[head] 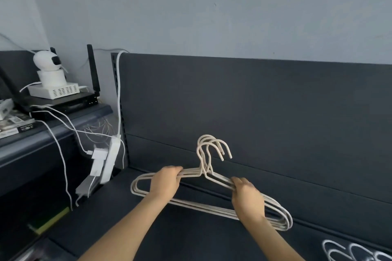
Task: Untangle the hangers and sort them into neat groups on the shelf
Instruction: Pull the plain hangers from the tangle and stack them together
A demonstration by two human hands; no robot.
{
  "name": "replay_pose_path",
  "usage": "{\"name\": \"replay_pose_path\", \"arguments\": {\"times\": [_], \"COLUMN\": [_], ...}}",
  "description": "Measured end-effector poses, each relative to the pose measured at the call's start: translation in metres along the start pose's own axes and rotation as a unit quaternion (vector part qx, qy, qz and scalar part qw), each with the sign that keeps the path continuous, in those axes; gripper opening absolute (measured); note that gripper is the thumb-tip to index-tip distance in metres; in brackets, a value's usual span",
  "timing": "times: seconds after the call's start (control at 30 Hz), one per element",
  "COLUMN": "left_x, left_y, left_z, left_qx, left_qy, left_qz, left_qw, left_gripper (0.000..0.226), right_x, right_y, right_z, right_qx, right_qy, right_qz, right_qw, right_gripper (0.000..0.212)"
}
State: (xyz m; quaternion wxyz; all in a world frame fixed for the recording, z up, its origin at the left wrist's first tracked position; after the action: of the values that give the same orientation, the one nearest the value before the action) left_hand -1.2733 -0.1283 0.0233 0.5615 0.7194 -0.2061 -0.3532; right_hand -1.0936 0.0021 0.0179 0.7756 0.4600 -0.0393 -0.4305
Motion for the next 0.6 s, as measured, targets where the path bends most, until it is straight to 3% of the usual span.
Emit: {"name": "replay_pose_path", "arguments": {"times": [0.2, 0.4, 0.6], "left_x": [0.0, -0.004, -0.033], "left_y": [-0.018, -0.02, -0.024], "left_z": [-0.008, -0.006, 0.019], "left_qx": [-0.007, -0.03, -0.03], "left_qy": [-0.081, -0.154, -0.113], "left_qz": [-0.021, -0.028, -0.007], "left_qw": [0.996, 0.987, 0.993], "left_gripper": [0.052, 0.051, 0.047], "right_x": [0.005, -0.001, -0.016], "right_y": [-0.017, -0.013, -0.028], "right_z": [0.0, -0.004, 0.028], "right_qx": [0.075, 0.062, 0.117], "right_qy": [0.02, 0.043, 0.063], "right_qz": [0.013, -0.017, -0.084], "right_qw": [0.997, 0.997, 0.988], "right_gripper": [0.062, 0.039, 0.045]}}
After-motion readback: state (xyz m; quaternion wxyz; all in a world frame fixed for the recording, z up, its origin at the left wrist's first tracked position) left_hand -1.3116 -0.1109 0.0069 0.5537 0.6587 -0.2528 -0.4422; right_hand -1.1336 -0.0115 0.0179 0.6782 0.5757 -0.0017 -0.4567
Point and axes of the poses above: each hand's wrist, its own x-axis away from the middle knuckle, its own y-axis out of the back of the hand, z = x × y, the point moved 10 cm from there along -x, towards the middle knuckle, and after that the axes turned 13 degrees about -x, right-handed, at the moved point
